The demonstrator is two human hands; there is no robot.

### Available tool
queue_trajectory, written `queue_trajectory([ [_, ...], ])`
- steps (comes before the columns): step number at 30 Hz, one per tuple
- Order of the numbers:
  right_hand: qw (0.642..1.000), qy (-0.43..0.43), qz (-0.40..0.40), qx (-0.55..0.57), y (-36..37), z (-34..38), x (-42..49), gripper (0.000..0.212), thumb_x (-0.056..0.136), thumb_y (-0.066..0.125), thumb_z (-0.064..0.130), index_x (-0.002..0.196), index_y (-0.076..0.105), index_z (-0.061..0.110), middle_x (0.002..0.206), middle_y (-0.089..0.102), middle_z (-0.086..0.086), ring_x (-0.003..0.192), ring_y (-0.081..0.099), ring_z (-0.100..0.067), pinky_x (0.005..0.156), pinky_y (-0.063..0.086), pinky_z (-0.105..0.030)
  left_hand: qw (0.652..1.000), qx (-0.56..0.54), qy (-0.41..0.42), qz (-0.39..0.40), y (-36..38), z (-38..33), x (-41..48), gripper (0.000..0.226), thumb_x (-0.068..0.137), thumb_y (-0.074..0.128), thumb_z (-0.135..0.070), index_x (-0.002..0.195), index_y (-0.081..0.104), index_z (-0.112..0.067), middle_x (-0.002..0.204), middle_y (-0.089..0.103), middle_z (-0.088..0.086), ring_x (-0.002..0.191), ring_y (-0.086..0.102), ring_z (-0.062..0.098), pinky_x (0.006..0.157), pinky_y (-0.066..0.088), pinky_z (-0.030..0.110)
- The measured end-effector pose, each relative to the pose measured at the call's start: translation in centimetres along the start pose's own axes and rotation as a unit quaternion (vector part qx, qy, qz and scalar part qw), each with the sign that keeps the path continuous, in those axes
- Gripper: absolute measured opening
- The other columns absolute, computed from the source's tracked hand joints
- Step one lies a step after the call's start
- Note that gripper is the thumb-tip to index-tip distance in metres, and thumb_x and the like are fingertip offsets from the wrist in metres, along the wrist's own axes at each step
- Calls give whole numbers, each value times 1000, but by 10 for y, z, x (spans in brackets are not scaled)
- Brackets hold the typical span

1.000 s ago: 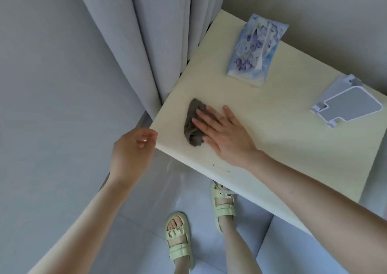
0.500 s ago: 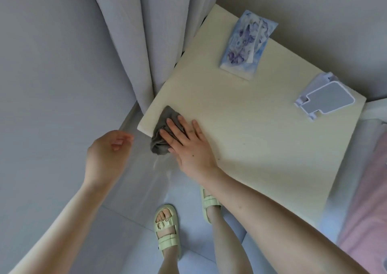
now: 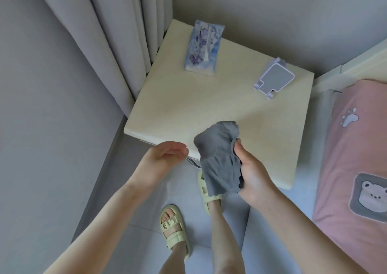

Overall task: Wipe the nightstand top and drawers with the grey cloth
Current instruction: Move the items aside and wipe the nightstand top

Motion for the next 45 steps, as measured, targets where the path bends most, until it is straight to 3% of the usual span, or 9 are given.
queue_trajectory([
  [6,995,2,56,81,-10,7,-16,49,95,38,48,107,70,13,104,73,-9,95,69,-22,90,49,-34,995,71,19,-74,45,-16,-6,28,75,67,-47,93,65,-26,95,67,-8,90,61,10,77,49,24],
  [10,989,-109,60,-82,-11,10,-24,37,100,37,34,104,67,14,75,71,-11,67,67,-21,64,45,-22,997,-1,-20,-77,70,-23,-2,39,74,64,-53,90,69,-18,87,71,-7,82,64,10,72,47,20],
  [13,932,-234,51,-272,-11,4,-21,22,93,44,31,91,63,42,72,57,-3,64,50,-18,66,40,-31,988,-129,-78,-34,87,-23,2,35,79,67,-36,87,68,-2,79,67,7,73,62,16,71,50,24],
  [17,949,-203,95,-220,-22,-2,-21,52,83,57,27,135,49,26,120,64,13,111,59,-2,93,47,-21,980,-176,-93,11,91,-20,2,17,85,56,-1,97,68,-2,83,68,11,66,66,13,61,55,19],
  [23,990,-128,17,-50,-49,3,-18,35,82,66,4,115,61,12,100,71,-2,83,69,-2,64,49,-8,990,-36,-62,123,93,-21,-6,24,83,45,13,99,62,9,77,63,15,64,56,16,58,45,19],
  [27,981,-148,44,-120,-54,6,-20,14,85,61,1,94,71,0,89,74,-6,82,69,-8,69,49,-12,980,-10,-73,186,96,-20,-13,37,83,43,16,110,62,-3,85,70,4,67,65,3,59,46,12],
  [35,989,-142,24,-22,-87,20,-16,44,59,78,51,85,71,17,96,67,-12,91,63,-22,86,56,-31,983,-55,-116,133,82,-22,-1,27,87,53,5,107,61,-11,100,71,9,89,70,16,75,57,21],
  [40,980,-173,-54,-85,-77,31,-32,10,85,63,15,77,67,12,67,69,6,66,63,-9,57,53,-22,980,135,-10,147,108,-31,-2,44,72,76,-28,109,55,-36,109,64,-16,105,57,-1,88,44,15],
  [45,930,-268,-109,-227,-78,59,-57,13,84,67,15,72,69,10,55,61,0,52,49,-4,51,40,-16,952,278,127,21,138,-42,-8,30,68,75,-30,95,61,-28,83,61,-18,79,53,1,70,36,7],
])
Point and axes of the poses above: each hand's wrist, its own x-axis towards the middle knuckle, its own y-axis out of the palm, z = x × y, the point moved 4 cm from there along x, towards the middle knuckle
